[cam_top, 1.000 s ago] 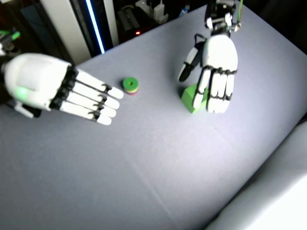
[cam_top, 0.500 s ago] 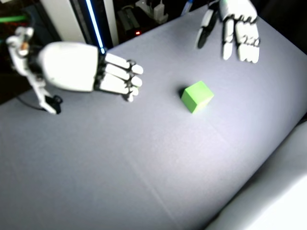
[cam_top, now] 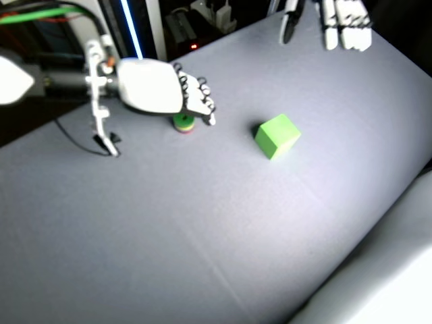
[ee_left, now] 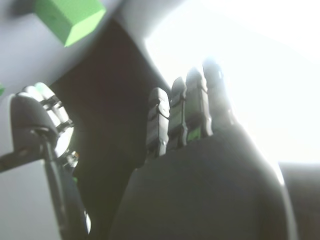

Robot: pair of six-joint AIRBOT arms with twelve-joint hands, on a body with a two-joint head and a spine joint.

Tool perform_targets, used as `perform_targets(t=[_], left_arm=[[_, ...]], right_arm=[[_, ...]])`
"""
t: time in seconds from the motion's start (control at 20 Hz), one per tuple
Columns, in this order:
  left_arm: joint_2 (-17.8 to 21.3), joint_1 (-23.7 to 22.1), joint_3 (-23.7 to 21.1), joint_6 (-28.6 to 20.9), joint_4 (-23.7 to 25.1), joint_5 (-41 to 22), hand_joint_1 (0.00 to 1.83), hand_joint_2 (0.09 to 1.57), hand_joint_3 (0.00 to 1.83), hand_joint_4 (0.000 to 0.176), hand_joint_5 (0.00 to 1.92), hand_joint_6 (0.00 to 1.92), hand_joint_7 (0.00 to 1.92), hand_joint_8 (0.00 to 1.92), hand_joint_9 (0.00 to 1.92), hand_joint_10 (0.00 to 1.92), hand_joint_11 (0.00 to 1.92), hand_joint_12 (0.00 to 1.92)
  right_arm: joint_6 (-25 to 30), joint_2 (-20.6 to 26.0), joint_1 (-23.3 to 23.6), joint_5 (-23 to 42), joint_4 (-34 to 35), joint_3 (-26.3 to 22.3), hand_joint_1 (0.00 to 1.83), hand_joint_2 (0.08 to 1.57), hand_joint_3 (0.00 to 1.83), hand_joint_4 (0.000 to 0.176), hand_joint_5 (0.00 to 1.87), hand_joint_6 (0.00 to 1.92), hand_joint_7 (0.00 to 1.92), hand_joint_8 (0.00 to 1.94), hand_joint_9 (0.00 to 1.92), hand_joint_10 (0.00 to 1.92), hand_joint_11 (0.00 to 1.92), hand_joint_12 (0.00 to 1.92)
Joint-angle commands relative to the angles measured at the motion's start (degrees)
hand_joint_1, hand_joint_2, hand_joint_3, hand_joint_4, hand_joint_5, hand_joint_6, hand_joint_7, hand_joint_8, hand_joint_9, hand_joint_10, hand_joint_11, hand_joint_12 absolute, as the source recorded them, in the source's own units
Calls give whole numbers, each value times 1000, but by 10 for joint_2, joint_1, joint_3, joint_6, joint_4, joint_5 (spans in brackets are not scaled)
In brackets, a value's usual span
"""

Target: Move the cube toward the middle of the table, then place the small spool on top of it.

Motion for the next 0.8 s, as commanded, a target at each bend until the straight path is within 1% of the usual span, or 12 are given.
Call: perform_targets(t=[0.0, 0.1, 0.15, 0.25, 0.35, 0.45, 0.5, 0.55, 0.6, 0.65, 0.7, 0.75], left_arm=[[2, -2, -2, 1, 10, -74, 934, 944, 1, 94, 215, 9, 130, 6, 92, 7, 0, 285], [3, -1, -2, 1, 10, -72, 987, 941, 0, 82, 244, 10, 159, 9, 115, 9, 0, 301], [4, 0, -2, 1, 9, -71, 994, 945, 0, 78, 247, 6, 162, 5, 118, 6, 0, 291], [6, 0, -3, 1, 9, -72, 965, 955, 4, 94, 250, 4, 176, 7, 130, 8, 0, 290], [7, 1, -4, 1, 9, -73, 958, 957, 3, 95, 248, 2, 176, 4, 131, 5, 0, 305], [7, 2, -4, 1, 10, -69, 955, 960, 1, 76, 257, 5, 184, 5, 138, 5, 0, 335], [7, 3, -4, 1, 11, -66, 973, 955, 0, 80, 264, 7, 185, 4, 136, 3, 0, 333], [7, 3, -4, 1, 12, -64, 978, 955, 0, 71, 272, 6, 194, 4, 143, 4, 0, 347], [7, 3, -4, 1, 12, -63, 981, 953, 0, 74, 273, 5, 194, 4, 143, 4, 0, 349], [6, 3, -4, 1, 13, -63, 966, 955, 0, 64, 276, 4, 196, 2, 148, 3, 0, 368], [6, 3, -4, 1, 13, -62, 949, 960, 1, 76, 275, 2, 197, 1, 147, 2, 0, 352], [6, 3, -3, 0, 13, -61, 946, 961, 1, 52, 279, 2, 202, 2, 151, 2, 0, 363]], right_arm=[[3, -4, 9, 29, 11, 2, 1066, 1004, 5, 63, 372, 4, 409, 3, 445, 1, 190, 670], [5, -20, 9, 11, 1, 11, 1035, 1032, 13, 75, 354, 0, 395, 0, 415, 1, 232, 686], [11, -29, 9, 6, -7, 17, 1041, 1031, 9, 68, 369, 6, 406, 5, 435, 9, 290, 713], [18, -38, 10, -3, -16, 23, 1038, 1014, 0, 58, 394, 4, 432, 2, 467, 4, 233, 734], [18, -38, 10, -6, -16, 24, 1037, 1014, 0, 55, 402, 6, 435, 3, 448, 0, 220, 731], [18, -38, 10, -6, -16, 25, 1037, 1015, 5, 31, 447, 4, 476, 5, 488, 9, 226, 768], [18, -38, 10, -6, -16, 25, 1035, 1020, 6, 27, 458, 7, 485, 8, 496, 11, 220, 768], [18, -38, 10, -6, -16, 25, 1052, 1014, 1, 13, 515, 7, 543, 9, 548, 15, 236, 773], [18, -38, 10, -6, -16, 25, 1056, 1018, 3, 10, 536, 9, 565, 12, 567, 17, 244, 780], [18, -38, 10, -6, -16, 26, 1068, 1023, 1, 13, 564, 2, 582, 4, 593, 11, 228, 862], [18, -38, 11, -6, -16, 26, 1072, 1032, 0, 22, 571, 0, 593, 1, 604, 6, 195, 925], [18, -38, 12, -6, -16, 27, 1106, 1032, 0, 21, 583, 4, 622, 10, 610, 5, 179, 944]])
